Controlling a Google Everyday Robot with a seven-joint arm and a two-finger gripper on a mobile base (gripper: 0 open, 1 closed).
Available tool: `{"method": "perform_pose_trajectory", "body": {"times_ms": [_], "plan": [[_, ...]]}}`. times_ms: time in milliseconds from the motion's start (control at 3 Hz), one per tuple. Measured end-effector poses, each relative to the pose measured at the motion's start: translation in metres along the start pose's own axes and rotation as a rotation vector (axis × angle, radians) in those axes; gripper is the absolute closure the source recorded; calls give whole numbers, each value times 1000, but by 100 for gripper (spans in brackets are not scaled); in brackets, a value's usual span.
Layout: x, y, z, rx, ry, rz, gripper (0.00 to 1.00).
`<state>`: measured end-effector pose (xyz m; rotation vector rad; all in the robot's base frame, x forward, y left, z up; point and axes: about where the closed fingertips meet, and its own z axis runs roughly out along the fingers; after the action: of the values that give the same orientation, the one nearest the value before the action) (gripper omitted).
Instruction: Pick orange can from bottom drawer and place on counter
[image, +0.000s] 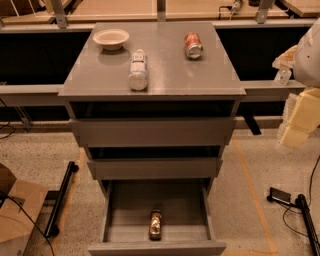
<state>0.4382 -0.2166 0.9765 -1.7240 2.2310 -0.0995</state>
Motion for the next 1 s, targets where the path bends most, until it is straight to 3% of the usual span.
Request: {"method": "perform_pose_trajectory", "body": {"times_ms": [333, 667, 1000], "plan": [[0, 0, 0, 0, 0, 0, 0], [0, -7, 13, 13, -15, 67, 0], [-1, -17, 39, 24, -51, 181, 0]]}}
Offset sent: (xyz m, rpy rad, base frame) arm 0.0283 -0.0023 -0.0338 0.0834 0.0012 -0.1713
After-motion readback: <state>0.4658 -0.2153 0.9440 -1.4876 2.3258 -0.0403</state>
